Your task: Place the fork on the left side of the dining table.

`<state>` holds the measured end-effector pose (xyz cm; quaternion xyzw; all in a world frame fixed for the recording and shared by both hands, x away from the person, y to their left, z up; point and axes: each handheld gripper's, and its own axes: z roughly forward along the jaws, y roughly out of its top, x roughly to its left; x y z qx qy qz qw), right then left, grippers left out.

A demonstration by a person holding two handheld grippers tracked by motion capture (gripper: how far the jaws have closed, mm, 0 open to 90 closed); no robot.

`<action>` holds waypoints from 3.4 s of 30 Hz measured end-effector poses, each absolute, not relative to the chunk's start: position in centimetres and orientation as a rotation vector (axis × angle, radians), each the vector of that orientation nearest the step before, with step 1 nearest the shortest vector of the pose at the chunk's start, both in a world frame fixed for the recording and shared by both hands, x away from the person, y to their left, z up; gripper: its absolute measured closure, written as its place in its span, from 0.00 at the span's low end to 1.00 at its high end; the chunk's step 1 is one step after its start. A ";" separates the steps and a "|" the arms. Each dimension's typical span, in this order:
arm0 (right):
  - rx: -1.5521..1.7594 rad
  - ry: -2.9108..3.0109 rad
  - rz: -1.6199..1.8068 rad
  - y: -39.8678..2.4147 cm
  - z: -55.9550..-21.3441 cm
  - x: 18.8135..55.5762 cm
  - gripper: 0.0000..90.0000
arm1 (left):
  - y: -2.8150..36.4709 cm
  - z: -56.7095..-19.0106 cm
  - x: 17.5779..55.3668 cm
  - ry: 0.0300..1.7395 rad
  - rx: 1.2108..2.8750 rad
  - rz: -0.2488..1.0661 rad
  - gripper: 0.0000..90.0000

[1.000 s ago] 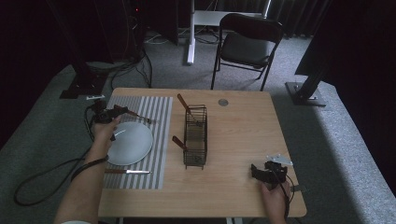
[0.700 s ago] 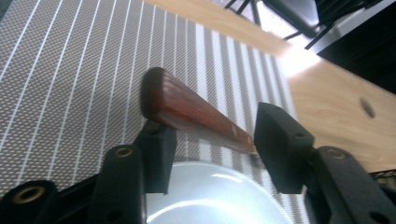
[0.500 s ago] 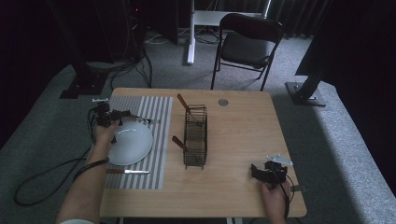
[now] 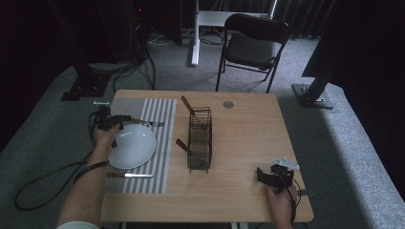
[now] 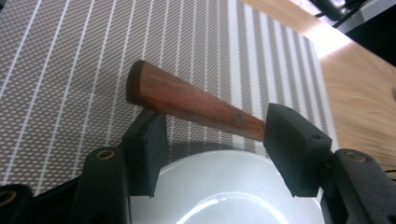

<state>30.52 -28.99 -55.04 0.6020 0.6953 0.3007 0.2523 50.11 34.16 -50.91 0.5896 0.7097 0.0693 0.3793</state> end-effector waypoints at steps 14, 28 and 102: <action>1.638 1.890 0.817 -29.0 -55.0 30.5 0.14 | 33.2 -50.1 49.8 1.784 1.586 0.227 0.41; 1.638 1.891 0.817 -29.0 -55.0 30.5 0.14 | 30.6 -49.5 47.7 1.708 1.727 0.427 0.20; 1.638 1.891 0.817 -29.0 -55.0 30.5 0.15 | 29.0 -49.6 30.3 1.559 1.773 0.537 0.00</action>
